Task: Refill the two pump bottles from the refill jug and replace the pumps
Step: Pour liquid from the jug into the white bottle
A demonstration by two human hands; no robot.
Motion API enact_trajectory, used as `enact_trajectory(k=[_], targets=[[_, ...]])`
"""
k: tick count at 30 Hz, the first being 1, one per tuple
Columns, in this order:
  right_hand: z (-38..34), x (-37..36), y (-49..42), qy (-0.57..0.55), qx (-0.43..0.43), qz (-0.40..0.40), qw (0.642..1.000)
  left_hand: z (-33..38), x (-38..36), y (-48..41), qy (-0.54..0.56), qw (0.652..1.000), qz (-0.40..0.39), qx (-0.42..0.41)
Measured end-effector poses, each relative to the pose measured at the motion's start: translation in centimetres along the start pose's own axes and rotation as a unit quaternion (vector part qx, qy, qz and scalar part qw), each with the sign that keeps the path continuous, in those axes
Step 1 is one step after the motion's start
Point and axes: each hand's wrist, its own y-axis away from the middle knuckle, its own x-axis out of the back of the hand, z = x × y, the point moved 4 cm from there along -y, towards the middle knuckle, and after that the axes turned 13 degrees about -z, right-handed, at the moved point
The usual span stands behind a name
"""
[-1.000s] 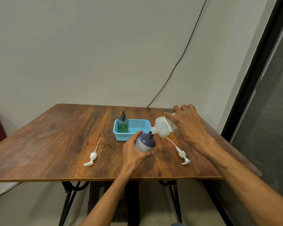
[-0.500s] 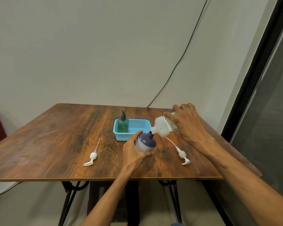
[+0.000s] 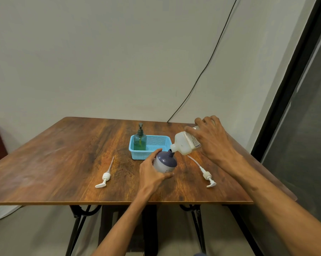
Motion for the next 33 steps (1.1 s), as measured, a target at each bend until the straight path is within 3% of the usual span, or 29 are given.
enact_trajectory(k=[33], targets=[[-0.12,-0.07,-0.66,0.024,0.018,0.053,0.998,-0.40,-0.07,-0.04,0.011,1.000,0.001,0.002]])
